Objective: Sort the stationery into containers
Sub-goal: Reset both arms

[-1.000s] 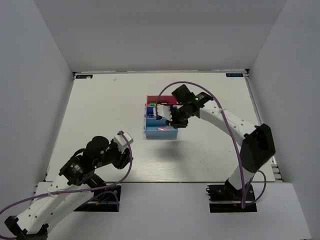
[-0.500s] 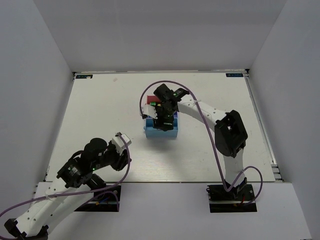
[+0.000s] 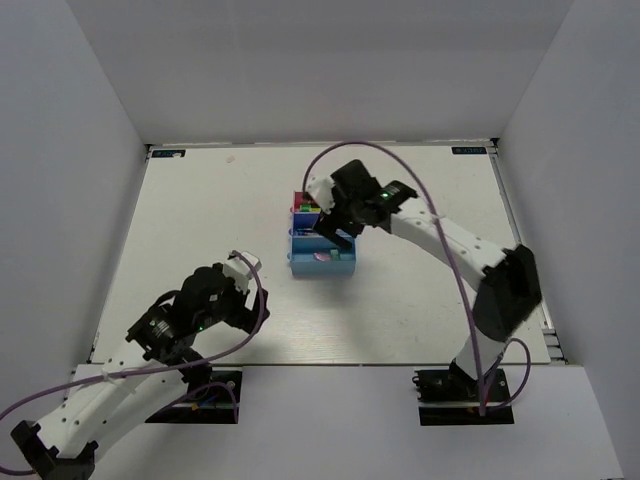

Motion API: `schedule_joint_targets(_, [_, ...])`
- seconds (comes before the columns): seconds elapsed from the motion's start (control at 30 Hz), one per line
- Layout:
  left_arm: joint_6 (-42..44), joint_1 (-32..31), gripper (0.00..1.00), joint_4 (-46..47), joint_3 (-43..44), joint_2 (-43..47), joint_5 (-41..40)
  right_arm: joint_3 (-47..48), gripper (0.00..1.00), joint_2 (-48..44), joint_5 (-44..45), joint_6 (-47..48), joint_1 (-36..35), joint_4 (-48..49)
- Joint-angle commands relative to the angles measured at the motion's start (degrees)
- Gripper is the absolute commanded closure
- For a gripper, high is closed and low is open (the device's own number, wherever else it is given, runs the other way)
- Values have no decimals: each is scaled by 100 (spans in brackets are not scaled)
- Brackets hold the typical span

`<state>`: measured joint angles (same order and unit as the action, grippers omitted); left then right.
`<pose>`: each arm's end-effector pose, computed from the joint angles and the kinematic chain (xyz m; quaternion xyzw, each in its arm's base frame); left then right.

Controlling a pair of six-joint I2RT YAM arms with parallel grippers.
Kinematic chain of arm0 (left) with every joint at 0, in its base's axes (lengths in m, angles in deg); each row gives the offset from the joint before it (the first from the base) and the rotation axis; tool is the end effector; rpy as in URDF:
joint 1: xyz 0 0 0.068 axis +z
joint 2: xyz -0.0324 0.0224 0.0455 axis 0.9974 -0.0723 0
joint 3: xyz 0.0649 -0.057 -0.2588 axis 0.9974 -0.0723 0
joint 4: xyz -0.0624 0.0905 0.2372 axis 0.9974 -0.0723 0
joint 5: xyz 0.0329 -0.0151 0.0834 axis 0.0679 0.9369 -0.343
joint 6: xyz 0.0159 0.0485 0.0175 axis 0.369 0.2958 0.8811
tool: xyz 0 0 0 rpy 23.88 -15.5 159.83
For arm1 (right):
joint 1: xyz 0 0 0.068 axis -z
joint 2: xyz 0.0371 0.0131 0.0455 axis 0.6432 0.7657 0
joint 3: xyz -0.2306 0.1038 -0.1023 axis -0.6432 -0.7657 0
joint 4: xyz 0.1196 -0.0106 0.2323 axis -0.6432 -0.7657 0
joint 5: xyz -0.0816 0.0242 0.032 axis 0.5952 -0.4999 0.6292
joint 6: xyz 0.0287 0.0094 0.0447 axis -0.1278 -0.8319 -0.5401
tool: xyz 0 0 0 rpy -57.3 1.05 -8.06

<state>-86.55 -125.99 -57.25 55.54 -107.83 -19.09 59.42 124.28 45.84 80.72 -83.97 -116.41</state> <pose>0.0868 -0.0742 0.2498 0.2724 0.8628 -0.1743 0.3886 0.2820 0.2718 0.2951 -0.5766 0.7504 0.0373 0.3211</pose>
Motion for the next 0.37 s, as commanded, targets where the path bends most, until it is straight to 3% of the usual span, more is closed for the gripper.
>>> schedule_joint_targets(0.0, [-674, 6, 1, 281, 343, -460, -849, -629, 9, -1242, 1321, -1825, 272, 809])
schedule_joint_targets(0.1, [-859, 225, 1, 430, 519, -1015, -717, -1377, 9, -2191, 1796, -2107, 378, 1160])
schedule_joint_targets(0.33, [-1201, 1367, 1, 1063, 862, -2052, 678, -3039, 9, -4089, 3877, -1634, 483, 2232])
